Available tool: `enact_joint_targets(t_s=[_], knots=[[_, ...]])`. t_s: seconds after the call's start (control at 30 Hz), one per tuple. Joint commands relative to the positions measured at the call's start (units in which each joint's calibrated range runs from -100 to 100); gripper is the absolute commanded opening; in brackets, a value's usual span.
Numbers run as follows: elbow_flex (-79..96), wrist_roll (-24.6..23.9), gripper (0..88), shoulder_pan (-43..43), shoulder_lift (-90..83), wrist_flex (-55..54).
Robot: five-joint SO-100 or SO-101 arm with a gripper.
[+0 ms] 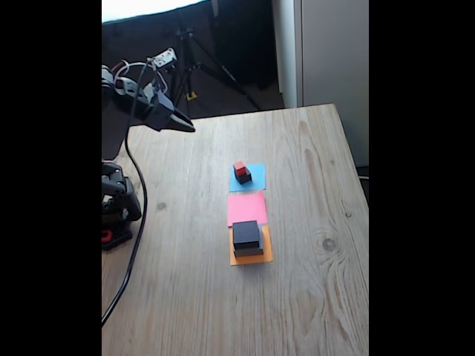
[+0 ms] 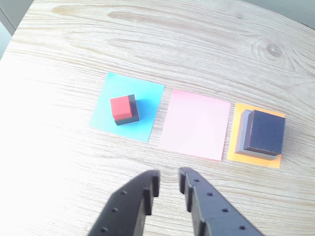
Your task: Tower of hanoi
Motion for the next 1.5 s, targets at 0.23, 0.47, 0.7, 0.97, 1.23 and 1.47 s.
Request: enact_joint_targets(t_s=[0.23, 0.47, 0.7, 0.97, 1.23, 1.47], knots=[[-9.83, 7.41, 0.2, 12.85, -1.67, 6.85], [-9.65, 10.59, 0.2, 20.71, -1.97, 7.58], [-9.11, 10.59, 0.2, 24.14, -2.43, 8.06], [-2.11, 10.59, 0.2, 29.82, -4.01, 5.31], [21.08, 10.59, 4.3, 35.33, -10.15, -10.96], [32.62, 10.59, 14.6, 36.59, -11.13, -22.37]])
